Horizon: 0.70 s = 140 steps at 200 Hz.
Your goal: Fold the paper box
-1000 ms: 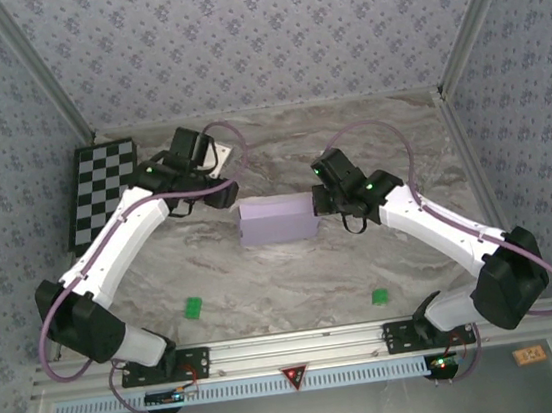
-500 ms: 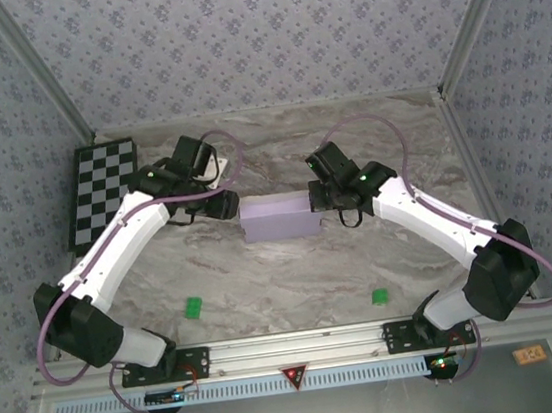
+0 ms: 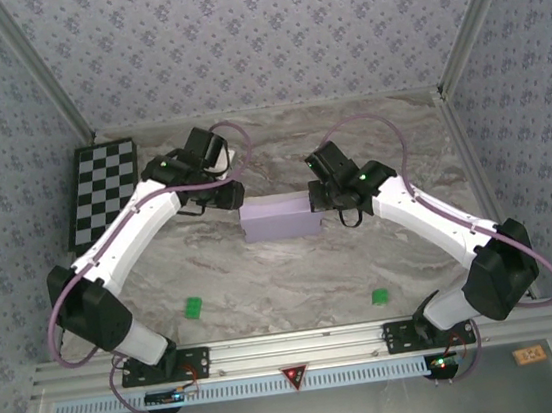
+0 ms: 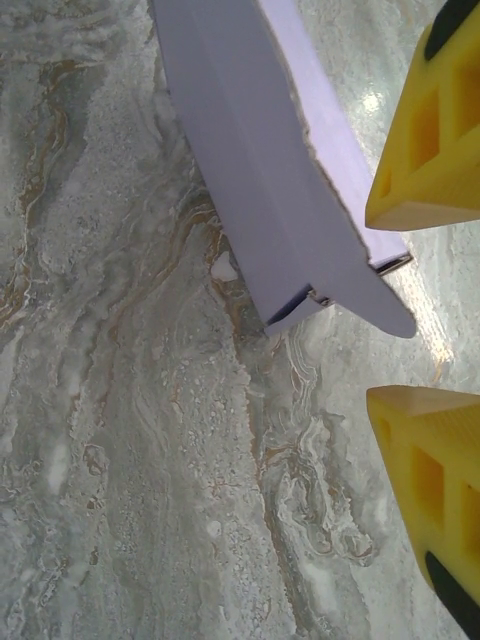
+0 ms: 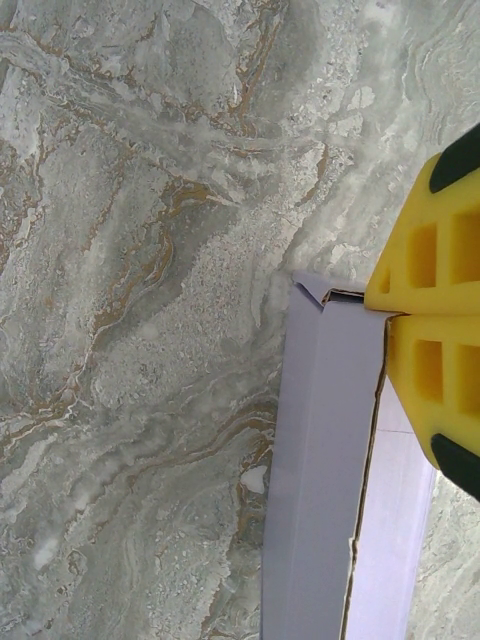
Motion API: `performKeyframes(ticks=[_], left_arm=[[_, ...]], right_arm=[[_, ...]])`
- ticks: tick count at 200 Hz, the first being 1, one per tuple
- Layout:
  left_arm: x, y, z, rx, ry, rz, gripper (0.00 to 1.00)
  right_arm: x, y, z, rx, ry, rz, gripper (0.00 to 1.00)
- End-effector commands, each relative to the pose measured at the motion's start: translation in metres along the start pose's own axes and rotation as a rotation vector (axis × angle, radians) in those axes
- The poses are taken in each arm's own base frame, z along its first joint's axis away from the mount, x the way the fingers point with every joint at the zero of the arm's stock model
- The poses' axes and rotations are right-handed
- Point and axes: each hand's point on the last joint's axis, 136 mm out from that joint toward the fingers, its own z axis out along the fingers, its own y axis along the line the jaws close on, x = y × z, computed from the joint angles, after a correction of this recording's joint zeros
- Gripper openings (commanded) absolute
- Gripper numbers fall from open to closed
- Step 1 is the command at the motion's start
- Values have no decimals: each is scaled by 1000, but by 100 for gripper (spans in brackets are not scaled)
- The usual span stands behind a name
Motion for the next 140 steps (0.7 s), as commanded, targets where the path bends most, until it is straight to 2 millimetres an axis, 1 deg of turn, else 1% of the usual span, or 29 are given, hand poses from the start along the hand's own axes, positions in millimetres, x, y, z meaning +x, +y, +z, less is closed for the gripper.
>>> performKeyframes(ticks=[1,30,66,92,106,140], left_arm=[[-4,-1,0,-13,2,3,40],[2,0,7,-22,30,5,35],[6,-1,11,-23,55,-10,25],[10,-2,16,-21,78,-14,25],[11,-1,18,-25,85,-16,26],[13,2,21,-46,96,-25,26]], right_arm=[[-4,3,-5,-2,5,7,0],[-4,4,-4,-5,7,4,0],[-3,4,-4,-5,8,2,0],[-4,4,-4,-5,7,2,0],[-4,4,-4,-6,8,2,0],[-4,4,-4,-6,6,2,0]])
